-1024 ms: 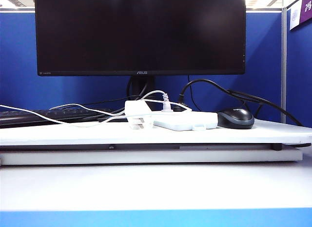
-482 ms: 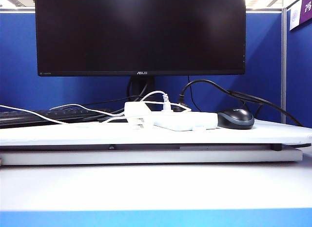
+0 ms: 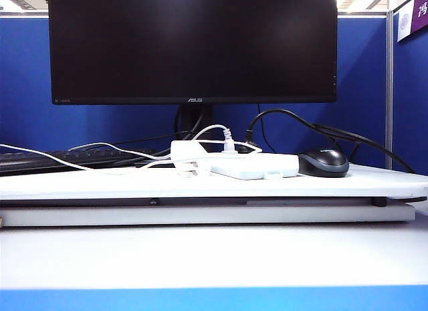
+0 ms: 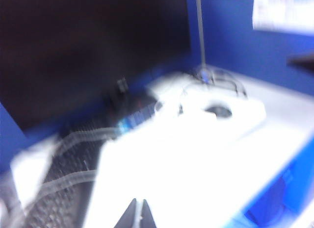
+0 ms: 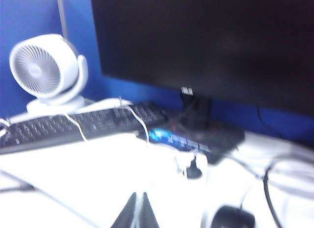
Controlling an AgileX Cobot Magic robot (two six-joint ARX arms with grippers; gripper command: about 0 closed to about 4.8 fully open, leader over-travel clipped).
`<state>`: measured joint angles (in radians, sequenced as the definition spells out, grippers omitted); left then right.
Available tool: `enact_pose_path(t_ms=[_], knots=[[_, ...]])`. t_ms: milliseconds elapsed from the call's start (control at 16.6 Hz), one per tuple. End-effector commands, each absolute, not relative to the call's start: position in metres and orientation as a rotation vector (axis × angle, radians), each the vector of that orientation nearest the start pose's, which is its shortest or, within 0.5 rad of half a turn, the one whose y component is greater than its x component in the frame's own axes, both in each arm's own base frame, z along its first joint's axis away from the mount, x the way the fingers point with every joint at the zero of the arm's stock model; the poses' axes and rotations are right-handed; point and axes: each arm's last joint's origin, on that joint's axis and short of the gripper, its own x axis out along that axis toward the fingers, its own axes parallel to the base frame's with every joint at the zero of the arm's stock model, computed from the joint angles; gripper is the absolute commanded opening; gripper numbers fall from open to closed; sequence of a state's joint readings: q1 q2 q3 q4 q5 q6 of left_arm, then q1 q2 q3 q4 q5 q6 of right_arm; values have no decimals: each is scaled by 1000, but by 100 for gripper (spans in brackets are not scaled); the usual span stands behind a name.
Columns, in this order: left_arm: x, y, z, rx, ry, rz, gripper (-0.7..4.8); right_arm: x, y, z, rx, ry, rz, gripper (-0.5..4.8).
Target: Unplug the white charger from the socket, then place it next to the socket.
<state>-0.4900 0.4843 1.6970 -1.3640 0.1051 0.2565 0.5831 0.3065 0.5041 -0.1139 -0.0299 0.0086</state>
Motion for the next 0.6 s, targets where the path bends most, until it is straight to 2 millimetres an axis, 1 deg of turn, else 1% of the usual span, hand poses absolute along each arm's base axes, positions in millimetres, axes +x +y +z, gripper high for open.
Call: enact_pose_path(t_ms=[60, 241, 301, 422, 482, 542, 602], knots=[[-60, 28, 427, 232, 127, -642, -6, 73, 47, 270, 31, -11, 555, -1], [-28, 11, 386, 159, 123, -633, -6, 72, 46, 251, 27, 32, 555, -1], [-5, -2, 359, 144, 129, -632, -6, 72, 47, 242, 48, 53, 553, -1], [28, -20, 323, 118, 146, -636, -6, 74, 48, 230, 54, 94, 551, -1], [50, -32, 300, 60, 152, -656, -6, 74, 48, 225, 50, 108, 550, -1], [62, -38, 285, 32, 149, -652, -6, 75, 48, 222, 47, 115, 548, -1], [69, -42, 272, 25, 152, -637, -6, 76, 49, 218, 43, 128, 541, -1]])
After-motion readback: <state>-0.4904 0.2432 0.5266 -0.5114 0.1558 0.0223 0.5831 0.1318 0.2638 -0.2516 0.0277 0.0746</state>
